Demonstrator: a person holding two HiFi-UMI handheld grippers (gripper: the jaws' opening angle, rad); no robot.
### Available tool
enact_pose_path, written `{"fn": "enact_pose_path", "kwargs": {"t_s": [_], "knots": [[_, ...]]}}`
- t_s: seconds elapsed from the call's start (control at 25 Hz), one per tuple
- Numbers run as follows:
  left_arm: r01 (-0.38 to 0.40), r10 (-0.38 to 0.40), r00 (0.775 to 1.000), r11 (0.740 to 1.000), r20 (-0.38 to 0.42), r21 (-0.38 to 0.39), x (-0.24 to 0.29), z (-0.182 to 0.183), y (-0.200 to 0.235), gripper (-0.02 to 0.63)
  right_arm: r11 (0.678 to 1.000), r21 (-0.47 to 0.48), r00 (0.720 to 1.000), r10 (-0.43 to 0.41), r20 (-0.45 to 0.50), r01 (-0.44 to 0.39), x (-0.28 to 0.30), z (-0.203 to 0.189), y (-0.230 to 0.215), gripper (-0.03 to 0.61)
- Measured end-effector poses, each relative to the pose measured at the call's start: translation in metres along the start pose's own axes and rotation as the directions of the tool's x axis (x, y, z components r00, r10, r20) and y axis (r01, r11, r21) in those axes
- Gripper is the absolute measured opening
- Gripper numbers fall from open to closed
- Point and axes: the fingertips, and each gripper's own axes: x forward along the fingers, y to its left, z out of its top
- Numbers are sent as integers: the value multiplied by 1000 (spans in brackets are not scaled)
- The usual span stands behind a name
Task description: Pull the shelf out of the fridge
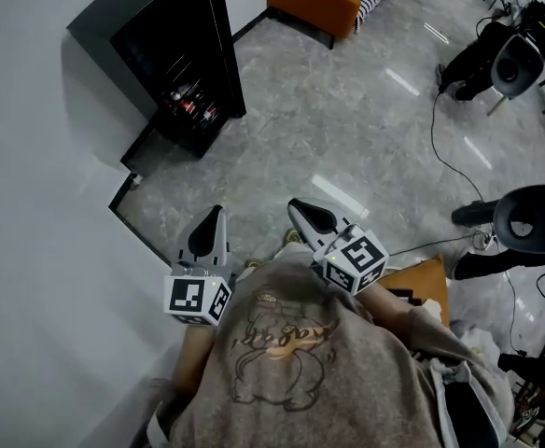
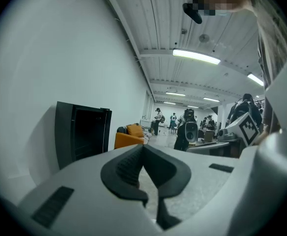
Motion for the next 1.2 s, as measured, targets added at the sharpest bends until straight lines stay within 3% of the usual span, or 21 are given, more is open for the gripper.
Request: {"fn": "enact_pose_path", "kwargs": {"t_s": [0.52, 1.2], "knots": [[8, -8, 1000, 1000, -3, -11, -4, -8, 35, 5, 999, -27, 1000, -16, 19, 17, 37, 2, 14, 23], [-17, 17, 1000, 1000, -9, -12, 57, 11, 82, 6, 999, 15, 999, -31, 33, 31, 102, 20, -34, 23]]}}
